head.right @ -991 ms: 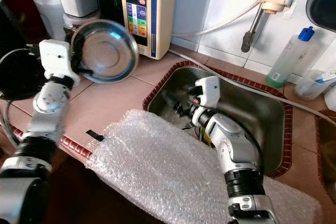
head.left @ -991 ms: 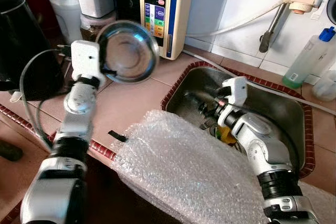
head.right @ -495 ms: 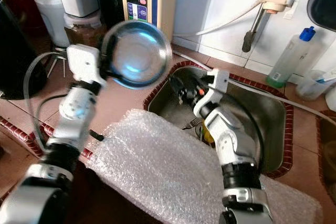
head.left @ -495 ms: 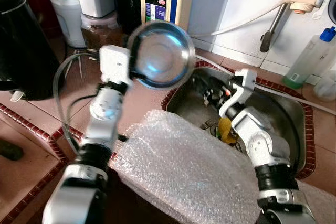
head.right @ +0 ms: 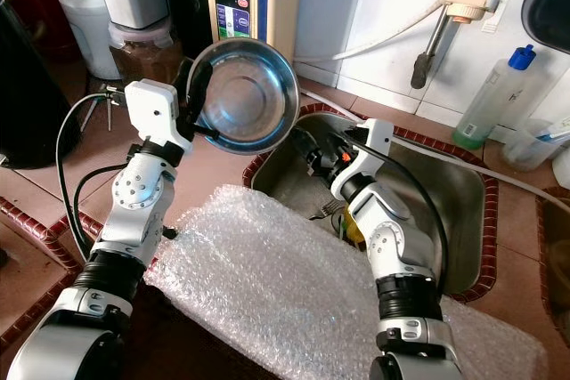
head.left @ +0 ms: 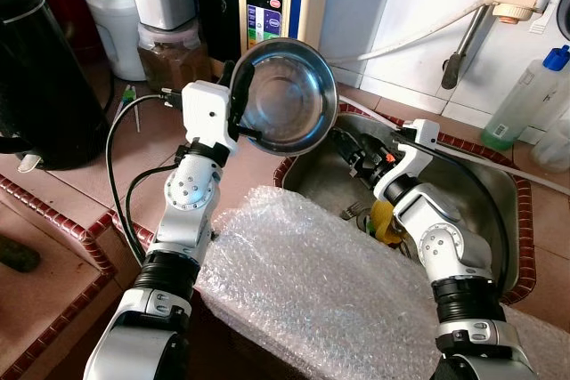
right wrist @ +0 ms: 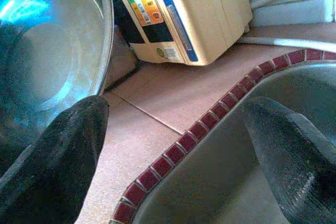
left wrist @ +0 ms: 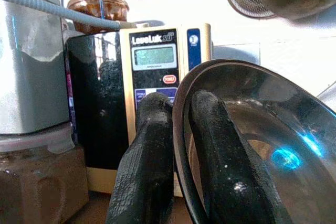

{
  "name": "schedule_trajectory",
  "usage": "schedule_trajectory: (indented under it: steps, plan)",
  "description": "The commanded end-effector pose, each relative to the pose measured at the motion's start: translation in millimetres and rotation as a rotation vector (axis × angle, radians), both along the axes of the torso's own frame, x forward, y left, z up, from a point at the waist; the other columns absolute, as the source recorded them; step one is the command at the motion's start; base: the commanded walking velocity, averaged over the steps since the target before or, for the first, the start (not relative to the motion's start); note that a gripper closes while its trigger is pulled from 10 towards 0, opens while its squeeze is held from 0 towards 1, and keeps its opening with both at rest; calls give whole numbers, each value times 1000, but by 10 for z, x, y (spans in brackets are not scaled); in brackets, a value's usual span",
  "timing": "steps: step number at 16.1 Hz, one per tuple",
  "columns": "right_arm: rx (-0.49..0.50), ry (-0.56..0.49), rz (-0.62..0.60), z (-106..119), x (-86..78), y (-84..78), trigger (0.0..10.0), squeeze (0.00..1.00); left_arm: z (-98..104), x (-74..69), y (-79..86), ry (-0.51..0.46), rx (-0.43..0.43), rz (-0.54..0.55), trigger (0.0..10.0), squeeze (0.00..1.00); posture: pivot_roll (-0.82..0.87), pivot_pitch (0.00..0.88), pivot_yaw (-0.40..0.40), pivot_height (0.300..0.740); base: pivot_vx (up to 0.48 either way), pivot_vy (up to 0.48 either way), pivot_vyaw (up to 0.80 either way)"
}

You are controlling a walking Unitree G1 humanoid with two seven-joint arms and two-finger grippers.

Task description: Kitchen organization

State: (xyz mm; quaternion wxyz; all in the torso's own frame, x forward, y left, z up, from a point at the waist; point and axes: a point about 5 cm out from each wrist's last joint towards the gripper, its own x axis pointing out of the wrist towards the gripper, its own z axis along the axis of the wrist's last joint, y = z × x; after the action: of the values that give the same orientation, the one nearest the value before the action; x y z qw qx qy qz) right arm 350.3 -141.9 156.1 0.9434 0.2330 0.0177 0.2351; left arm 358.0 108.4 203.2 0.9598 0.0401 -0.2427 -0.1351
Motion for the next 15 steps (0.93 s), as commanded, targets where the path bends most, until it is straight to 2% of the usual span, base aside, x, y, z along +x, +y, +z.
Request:
schedule_trajectory:
  steps: [1, 3, 4, 6, 10, 11, 13, 14, 15]
  plan:
    - [-8, -49, -52, 117, 49, -83, 10000, 0, 2, 14, -26, 12, 23, -16, 0, 0, -25, 0, -36, 740, 0, 0, 0]
    - [-3, -79, -103, 169, 54, -169, 10000, 0, 5, 26, 23, 15, 32, 4, 0, 0, -28, 0, -34, 740, 0, 0, 0]
    - [31, -115, -112, 243, 49, -206, 10000, 0, -7, 28, 37, 22, 29, 4, 0, 0, -30, 0, -31, 740, 0, 0, 0]
    - [78, -132, -88, 295, 43, -198, 10000, 0, -17, 19, 11, 25, 32, -6, 0, 0, -31, 0, -30, 740, 0, 0, 0]
    - [127, -165, 49, 344, -18, 7, 10000, 0, -26, -6, -92, 28, 28, -36, 0, 0, -31, 0, -32, 740, 0, 0, 0]
    - [111, -156, 70, 314, -28, 56, 10000, 0, -17, -18, -114, 24, 19, -45, 0, 0, -27, 0, -32, 740, 0, 0, 0]
    - [95, -127, 54, 256, -8, 65, 10000, 0, 0, -46, -167, 14, 14, -69, 0, 0, -25, 0, -32, 740, 0, 0, 0]
    - [102, -113, 57, 243, -6, 74, 7765, 0, -1, -54, -181, 14, 12, -72, 0, 0, -25, 0, -32, 740, 0, 0, 0]
    - [94, -109, 49, 232, 1, 79, 0, 0, -6, -65, -199, 13, 10, -81, 0, 0, -26, 0, -31, 740, 0, 0, 0]
